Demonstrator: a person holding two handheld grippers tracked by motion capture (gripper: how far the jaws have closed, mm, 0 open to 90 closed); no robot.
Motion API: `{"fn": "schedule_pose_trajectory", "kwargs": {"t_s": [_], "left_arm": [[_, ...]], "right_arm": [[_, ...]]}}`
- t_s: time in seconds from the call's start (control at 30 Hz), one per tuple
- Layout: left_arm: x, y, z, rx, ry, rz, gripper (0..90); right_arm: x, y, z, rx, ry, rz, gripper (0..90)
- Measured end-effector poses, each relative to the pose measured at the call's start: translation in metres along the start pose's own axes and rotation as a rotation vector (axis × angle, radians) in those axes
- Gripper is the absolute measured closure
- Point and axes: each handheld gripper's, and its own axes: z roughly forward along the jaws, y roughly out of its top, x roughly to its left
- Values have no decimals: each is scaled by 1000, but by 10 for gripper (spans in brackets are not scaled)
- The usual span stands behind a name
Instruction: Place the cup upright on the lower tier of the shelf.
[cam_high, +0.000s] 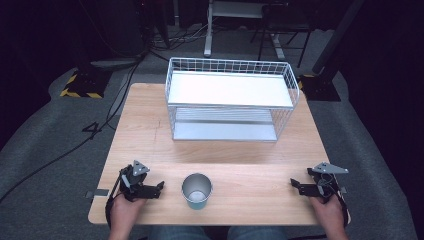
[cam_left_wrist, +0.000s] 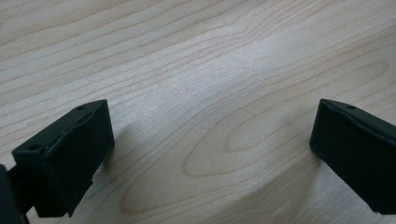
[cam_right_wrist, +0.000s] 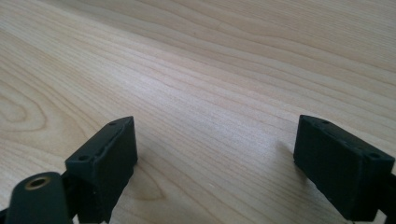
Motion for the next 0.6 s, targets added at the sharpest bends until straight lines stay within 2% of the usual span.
{"fn": "schedule_pose_trajectory", "kwargs": {"t_s": [0.07, 0.4, 0.53, 0.6], "left_arm": [[0, 0, 0, -2, -2, -4, 3], [0, -1, -1, -5, 3, -12, 8], [0, -3, -5, -20, -4, 10, 89], [1, -3, -8, -34, 1, 7, 99]], "right_arm": [[1, 1, 1, 3, -15, 6, 118], [1, 1, 2, 7, -16, 10, 108], [1, 1, 2, 8, -13, 12, 105], [1, 1, 2, 9, -11, 12, 103]]}}
